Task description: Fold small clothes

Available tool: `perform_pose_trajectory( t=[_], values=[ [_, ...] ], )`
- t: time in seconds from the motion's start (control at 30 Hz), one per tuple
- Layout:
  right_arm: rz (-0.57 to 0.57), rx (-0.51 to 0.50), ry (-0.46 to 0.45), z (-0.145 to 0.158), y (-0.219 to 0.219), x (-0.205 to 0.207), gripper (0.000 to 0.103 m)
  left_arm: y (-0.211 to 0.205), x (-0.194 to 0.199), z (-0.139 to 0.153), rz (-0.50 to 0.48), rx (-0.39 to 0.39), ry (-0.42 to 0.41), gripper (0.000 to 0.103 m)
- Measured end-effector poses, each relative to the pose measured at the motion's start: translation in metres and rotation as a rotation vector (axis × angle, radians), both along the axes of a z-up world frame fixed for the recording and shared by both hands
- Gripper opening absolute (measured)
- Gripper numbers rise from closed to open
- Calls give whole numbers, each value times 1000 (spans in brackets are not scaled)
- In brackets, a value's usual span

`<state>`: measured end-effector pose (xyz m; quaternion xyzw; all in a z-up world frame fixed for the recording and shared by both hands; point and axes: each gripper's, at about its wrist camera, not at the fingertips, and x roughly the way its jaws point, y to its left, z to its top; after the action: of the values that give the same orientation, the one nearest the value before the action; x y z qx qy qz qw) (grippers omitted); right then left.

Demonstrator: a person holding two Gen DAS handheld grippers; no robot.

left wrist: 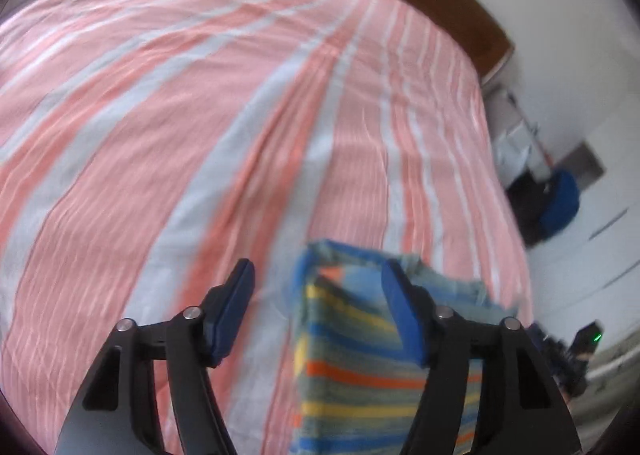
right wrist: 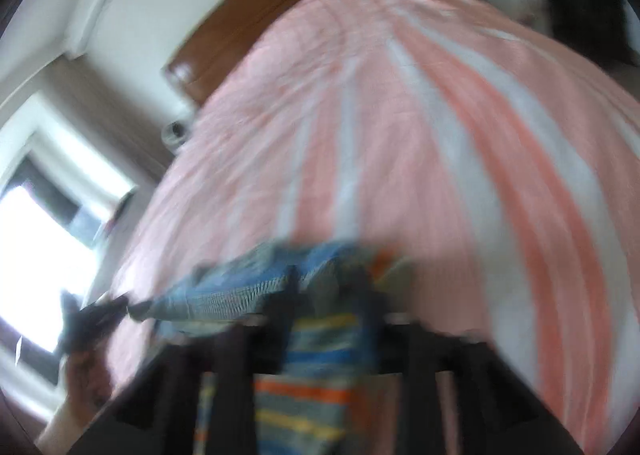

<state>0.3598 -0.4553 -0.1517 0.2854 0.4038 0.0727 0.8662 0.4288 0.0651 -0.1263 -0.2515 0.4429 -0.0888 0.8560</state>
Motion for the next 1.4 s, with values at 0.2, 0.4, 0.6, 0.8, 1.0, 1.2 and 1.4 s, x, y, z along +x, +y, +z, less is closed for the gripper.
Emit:
perform_pose_trajectory(
  t=[0.2,0.4,0.6,0.8,1.0,1.2,1.4],
  values=[
    [178,-106,44,-1,9,-62,36,26,-75,-3,-128,25,34,81],
    [322,-147,108,-22,49,-119,36,-11,-116,-30,-199,157,93,86],
    [299,-184,148,-38,60,-117,8,-38,-121,-36,-257,238,99,6],
    [315,-207,205,-27,52,-120,6,-34,-128,-36,-325,322,137,6],
    [299,-309,224,-14,57,-113,35,-12,-142,-13,-250,260,112,64],
    [423,-280,67,54,116,-98,35,19,-185,13,-36,448,-124,98],
    [527,-41,170,11,228,6,35,18,-186,-50,-3,447,-64,99]
  ],
)
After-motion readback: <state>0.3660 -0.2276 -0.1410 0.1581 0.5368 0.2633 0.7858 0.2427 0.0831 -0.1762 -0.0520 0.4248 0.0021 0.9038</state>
